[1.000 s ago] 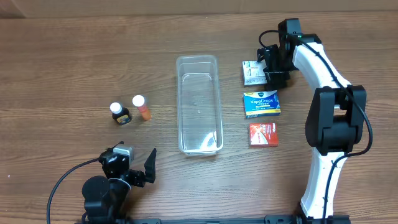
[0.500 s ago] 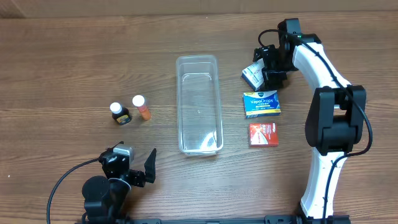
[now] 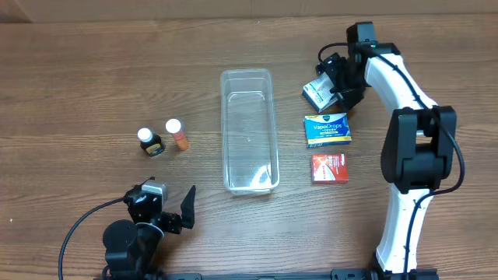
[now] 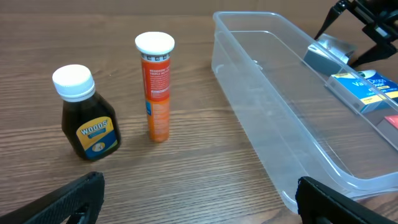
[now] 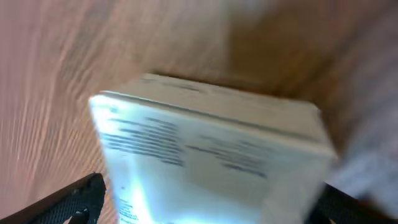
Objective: Pack container
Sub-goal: 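Lower the right gripper and grasp the white box, then carry the white box left over the clear container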
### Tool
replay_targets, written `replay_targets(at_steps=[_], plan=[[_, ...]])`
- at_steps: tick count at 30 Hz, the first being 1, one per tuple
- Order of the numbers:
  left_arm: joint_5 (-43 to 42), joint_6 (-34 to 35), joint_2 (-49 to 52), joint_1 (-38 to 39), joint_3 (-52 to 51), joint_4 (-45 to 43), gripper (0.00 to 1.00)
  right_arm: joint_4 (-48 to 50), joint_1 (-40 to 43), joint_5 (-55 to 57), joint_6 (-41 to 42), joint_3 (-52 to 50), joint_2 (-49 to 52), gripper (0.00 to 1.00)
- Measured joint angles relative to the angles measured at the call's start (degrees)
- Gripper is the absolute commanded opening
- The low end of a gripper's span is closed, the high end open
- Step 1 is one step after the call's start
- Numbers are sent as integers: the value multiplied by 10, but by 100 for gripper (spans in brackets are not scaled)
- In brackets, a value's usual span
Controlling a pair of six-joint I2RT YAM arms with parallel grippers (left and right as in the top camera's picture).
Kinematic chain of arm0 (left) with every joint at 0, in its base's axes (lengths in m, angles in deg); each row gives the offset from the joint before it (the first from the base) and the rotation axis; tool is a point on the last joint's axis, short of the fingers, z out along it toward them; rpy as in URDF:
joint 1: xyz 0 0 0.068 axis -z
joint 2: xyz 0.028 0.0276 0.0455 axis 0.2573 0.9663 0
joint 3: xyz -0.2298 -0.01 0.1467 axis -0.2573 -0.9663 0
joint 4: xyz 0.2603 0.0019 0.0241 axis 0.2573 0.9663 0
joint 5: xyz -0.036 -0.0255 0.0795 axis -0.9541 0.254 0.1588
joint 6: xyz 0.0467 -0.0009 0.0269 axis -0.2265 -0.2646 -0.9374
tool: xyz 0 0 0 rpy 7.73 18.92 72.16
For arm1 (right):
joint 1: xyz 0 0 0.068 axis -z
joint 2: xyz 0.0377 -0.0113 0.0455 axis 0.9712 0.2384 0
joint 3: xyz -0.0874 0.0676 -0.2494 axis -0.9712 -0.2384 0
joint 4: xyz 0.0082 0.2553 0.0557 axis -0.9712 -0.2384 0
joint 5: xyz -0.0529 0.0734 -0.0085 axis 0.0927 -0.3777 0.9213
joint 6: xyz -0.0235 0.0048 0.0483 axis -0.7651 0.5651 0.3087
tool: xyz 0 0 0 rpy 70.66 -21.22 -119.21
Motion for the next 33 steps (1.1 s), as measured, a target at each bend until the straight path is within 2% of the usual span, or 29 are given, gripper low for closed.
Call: replay_targets(at_steps=[7, 17, 21, 22, 28, 33], plan=[[0, 0, 0, 0, 0, 0, 100, 16, -13, 12, -72, 0, 0, 100], [0, 0, 0, 0, 0, 0, 100, 2, -14, 51, -87, -2, 1, 99], [0, 0, 0, 0, 0, 0, 100, 6, -14, 58, -83, -14, 1, 89], [0, 0, 0, 0, 0, 0, 100, 6, -14, 61, -80, -16, 0, 83], [0, 0, 0, 0, 0, 0, 100, 0, -14, 62, -80, -20, 0, 65], [0, 0, 0, 0, 0, 0, 100, -55, -14, 61, -97, -5, -2, 64]])
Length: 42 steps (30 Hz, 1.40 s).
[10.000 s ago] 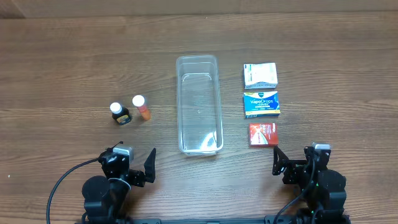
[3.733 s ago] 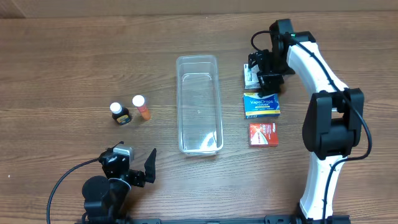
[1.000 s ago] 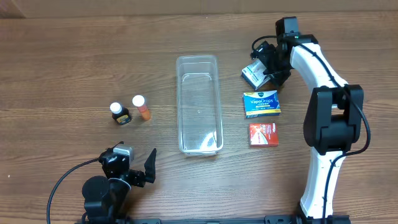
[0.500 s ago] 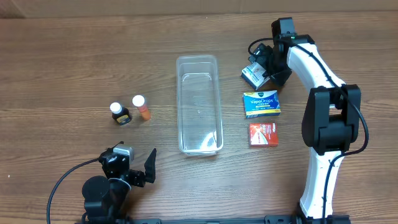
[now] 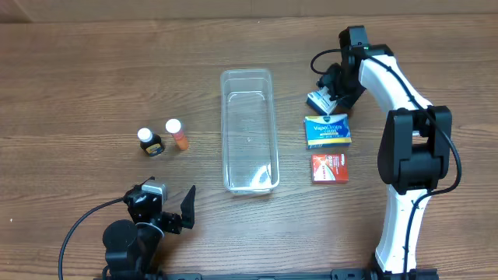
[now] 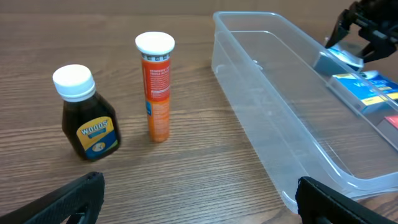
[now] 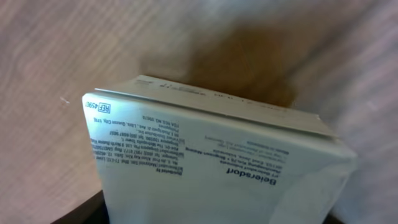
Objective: Pack container
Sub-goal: 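Carry the white box left over the clear container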
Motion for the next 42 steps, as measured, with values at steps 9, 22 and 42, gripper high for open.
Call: replay_targets(at_steps=[9, 22, 42], plan=[[0, 0, 0, 0, 0, 0, 100, -116, -21, 15, -76, 30, -58, 63], [0, 0, 0, 0, 0, 0, 100, -195, -195, 21, -103, 57, -220, 64], [0, 0, 0, 0, 0, 0, 100, -91, -341, 83, -284, 57, -178, 64]])
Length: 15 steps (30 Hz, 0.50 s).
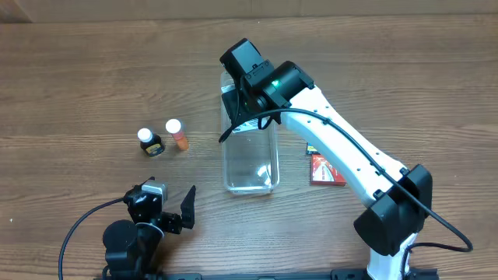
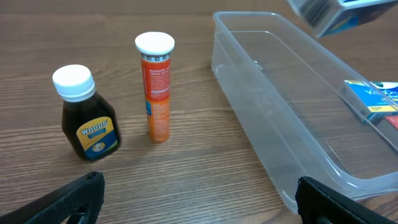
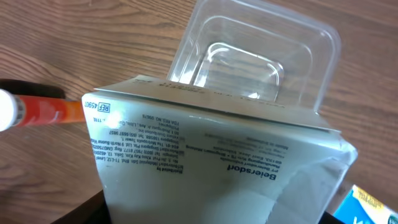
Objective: Pack container
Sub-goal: 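Carry the white box left over the clear container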
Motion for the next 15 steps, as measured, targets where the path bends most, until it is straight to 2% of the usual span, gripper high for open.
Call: replay_targets(at_steps=[7, 15], plan=[[0, 0, 0, 0, 0, 0, 100, 32, 1, 1, -87, 0, 35, 65], [0, 0, 0, 0, 0, 0, 100, 42, 13, 1, -40, 0, 43, 65]])
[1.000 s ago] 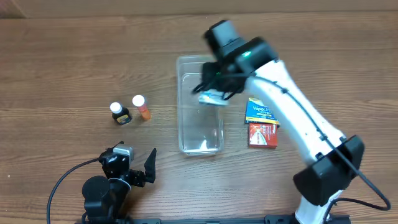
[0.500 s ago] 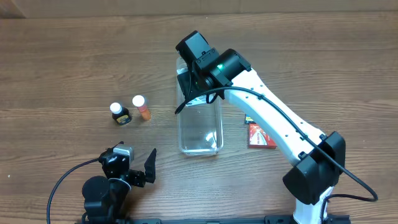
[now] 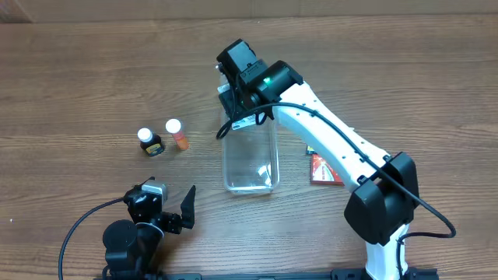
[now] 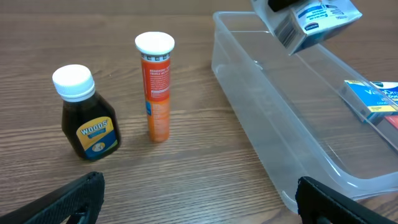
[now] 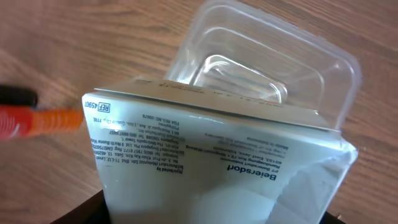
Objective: Pack container
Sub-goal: 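Carry the white box left over the clear container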
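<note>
A clear plastic container [image 3: 250, 159] lies lengthwise at the table's middle; it also shows in the left wrist view [image 4: 292, 118] and the right wrist view [image 5: 267, 56]. My right gripper [image 3: 237, 97] [image 5: 208, 211] is shut on a white and blue box [image 5: 211, 155], held tilted above the container's far end [image 4: 311, 22]. My left gripper [image 4: 199, 205] stands open near the front edge [image 3: 167, 210], apart from everything.
A dark bottle with a white cap [image 3: 150, 141] [image 4: 84, 115] and an orange tube [image 3: 178, 134] [image 4: 157, 87] stand left of the container. A blue VapoDrops box [image 4: 373, 99] and a red box [image 3: 327, 169] lie to its right.
My right gripper, still shut on the white box, has shifted slightly left over the container's far end. The box shows a little lower in the left wrist view. The left arm has not moved.
My right gripper was around the white box on the table, right of the container's far end. Then it was shut close on it there. Later it held the box in the air above the container's far end, where it stays now.
</note>
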### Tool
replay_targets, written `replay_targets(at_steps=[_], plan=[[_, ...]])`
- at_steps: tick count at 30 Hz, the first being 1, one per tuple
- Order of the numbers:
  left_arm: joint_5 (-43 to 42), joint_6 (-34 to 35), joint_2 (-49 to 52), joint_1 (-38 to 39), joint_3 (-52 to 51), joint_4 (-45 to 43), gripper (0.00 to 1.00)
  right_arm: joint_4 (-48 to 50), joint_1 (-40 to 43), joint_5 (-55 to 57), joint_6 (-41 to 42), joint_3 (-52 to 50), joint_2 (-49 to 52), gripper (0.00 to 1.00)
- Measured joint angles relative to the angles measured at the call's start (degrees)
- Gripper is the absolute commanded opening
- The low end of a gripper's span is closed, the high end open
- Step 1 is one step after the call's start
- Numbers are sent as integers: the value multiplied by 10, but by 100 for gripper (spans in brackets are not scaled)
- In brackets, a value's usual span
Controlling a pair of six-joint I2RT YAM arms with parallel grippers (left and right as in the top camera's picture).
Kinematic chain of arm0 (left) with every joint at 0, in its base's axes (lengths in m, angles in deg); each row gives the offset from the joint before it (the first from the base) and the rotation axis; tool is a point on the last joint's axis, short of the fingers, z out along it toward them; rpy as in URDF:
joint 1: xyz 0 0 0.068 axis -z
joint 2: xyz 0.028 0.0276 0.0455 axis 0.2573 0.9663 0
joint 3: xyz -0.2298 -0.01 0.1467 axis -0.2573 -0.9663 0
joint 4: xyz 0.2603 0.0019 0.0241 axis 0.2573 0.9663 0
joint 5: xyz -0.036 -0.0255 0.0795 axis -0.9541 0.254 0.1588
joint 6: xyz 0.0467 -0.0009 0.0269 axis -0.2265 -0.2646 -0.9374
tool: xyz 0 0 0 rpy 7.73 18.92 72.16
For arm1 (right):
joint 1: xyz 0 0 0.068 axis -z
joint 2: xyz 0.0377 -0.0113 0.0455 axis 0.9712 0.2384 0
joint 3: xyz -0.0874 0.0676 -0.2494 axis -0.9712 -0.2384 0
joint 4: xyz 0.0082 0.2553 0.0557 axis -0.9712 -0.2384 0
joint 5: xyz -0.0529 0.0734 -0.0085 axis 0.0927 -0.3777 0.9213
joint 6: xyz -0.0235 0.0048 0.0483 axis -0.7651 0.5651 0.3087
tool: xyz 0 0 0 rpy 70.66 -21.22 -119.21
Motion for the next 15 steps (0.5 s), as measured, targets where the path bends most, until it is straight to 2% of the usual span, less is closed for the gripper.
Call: replay_targets(at_steps=[6, 15], plan=[[0, 0, 0, 0, 0, 0, 100, 1, 25, 0, 50, 0, 5, 67], [0, 0, 0, 0, 0, 0, 100, 15, 35, 0, 186, -4, 22, 67]])
